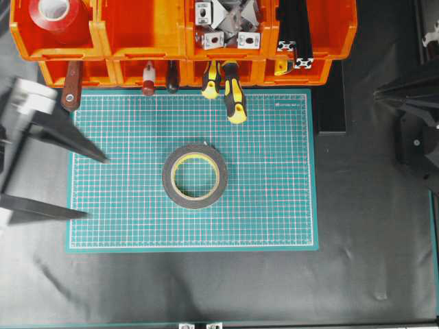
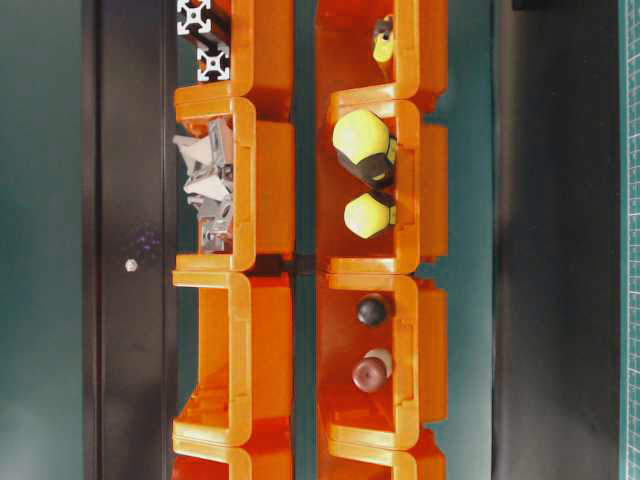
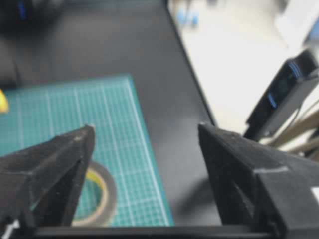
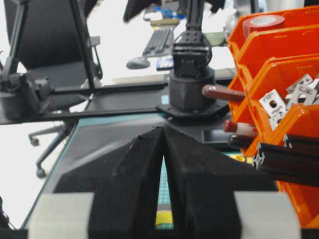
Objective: Pick foam from container rack with left arm.
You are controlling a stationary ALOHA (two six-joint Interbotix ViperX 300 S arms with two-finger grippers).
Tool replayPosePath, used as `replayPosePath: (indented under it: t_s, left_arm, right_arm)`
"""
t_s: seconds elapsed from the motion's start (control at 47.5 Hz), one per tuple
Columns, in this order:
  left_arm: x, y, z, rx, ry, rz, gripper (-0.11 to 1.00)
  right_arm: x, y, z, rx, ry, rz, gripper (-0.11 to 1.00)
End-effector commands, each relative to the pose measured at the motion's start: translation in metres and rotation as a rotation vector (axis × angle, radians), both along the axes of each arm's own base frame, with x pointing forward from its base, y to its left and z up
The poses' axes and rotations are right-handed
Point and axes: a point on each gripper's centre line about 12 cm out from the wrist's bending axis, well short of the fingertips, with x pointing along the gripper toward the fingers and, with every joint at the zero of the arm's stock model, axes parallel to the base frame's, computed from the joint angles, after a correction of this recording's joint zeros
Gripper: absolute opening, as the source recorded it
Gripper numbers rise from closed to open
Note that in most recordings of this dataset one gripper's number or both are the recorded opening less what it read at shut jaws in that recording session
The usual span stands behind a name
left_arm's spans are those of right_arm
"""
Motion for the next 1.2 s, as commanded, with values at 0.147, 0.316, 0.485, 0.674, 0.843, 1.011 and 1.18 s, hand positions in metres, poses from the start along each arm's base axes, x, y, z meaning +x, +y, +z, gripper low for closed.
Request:
replayPosePath:
  t_s: [0.147,0.316,0.485,0.674,0.843,1.011,1.18]
  left_arm:
    - [-0.058,0.019,0.014,-0.005,-0.185,-0.007,0.79]
    - [-0.080,0.027,0.008,-0.026,-0.216,0.001,0.78]
    - [-0.086,0.031,0.001,-0.028,-0.216,0.015,0.78]
    - [-0.085,0.037,-0.004,-0.020,-0.207,0.045,0.78]
    - [-0.084,0.038,-0.005,-0.019,-0.204,0.051,0.78]
    - [-0.085,0.038,-0.005,-0.019,-0.205,0.052,0.78]
    - [-0.085,0.038,-0.008,-0.019,-0.199,0.054,0.78]
  right_arm:
    - [0.002,0.003,0.001,0.000,0.015,0.019,-0.01]
    - [0.002,0.004,-0.004,-0.001,0.029,0.021,-0.01]
    - [0.002,0.004,-0.007,-0.001,0.035,0.024,-0.01]
    - [0.002,0.006,-0.009,0.000,0.042,0.031,-0.01]
    - [0.002,0.006,-0.010,0.000,0.043,0.033,-0.01]
    - [0.002,0.006,-0.010,-0.002,0.043,0.033,-0.01]
    - [0.002,0.006,-0.011,-0.004,0.046,0.034,-0.01]
